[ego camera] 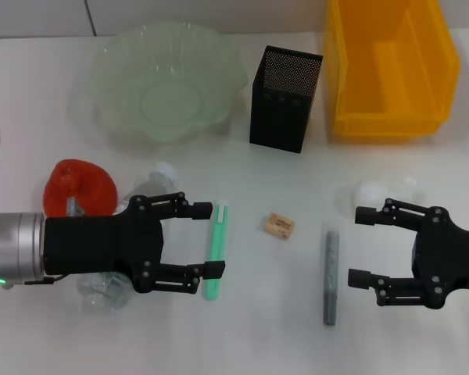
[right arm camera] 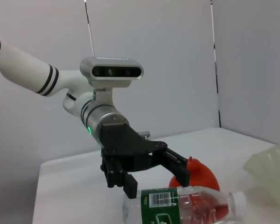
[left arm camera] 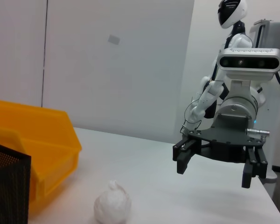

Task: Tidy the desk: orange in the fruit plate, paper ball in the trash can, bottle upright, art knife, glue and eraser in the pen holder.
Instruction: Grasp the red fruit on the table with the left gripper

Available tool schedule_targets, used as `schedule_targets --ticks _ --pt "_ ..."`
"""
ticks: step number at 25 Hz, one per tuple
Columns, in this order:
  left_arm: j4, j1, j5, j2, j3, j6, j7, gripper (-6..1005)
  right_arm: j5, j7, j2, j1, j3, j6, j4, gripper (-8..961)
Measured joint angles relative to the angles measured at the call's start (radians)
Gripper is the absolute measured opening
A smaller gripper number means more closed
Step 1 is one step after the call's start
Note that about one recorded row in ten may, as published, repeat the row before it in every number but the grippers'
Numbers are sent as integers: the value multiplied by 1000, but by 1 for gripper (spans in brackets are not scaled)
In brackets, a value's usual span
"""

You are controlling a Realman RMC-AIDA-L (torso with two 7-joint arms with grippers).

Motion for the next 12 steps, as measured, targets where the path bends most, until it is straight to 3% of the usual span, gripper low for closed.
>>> schedule_targets --ticks 12 --pt "23 8 -10 1 -31 5 7 840 18 -4 1 -3 1 -1 7 841"
